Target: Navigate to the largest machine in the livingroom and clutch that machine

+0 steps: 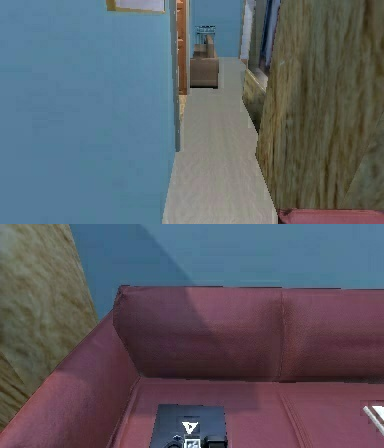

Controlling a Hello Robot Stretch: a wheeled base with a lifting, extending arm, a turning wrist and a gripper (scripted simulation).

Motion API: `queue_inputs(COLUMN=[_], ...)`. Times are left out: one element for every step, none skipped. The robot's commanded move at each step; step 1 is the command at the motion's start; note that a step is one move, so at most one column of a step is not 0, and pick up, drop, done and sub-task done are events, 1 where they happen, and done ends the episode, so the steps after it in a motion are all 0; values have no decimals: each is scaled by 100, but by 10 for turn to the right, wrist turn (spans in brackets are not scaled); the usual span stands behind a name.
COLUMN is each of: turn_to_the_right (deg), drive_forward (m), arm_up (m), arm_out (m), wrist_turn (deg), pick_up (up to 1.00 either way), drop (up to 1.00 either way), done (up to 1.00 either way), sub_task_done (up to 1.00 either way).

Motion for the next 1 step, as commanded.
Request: queue_inputs(turn_to_the_right=[0], drive_forward=[0], arm_up=[0], arm_out=[0], wrist_turn=[450], pick_up=[0], drop=[0], done=[0], sub_task_done=[0])
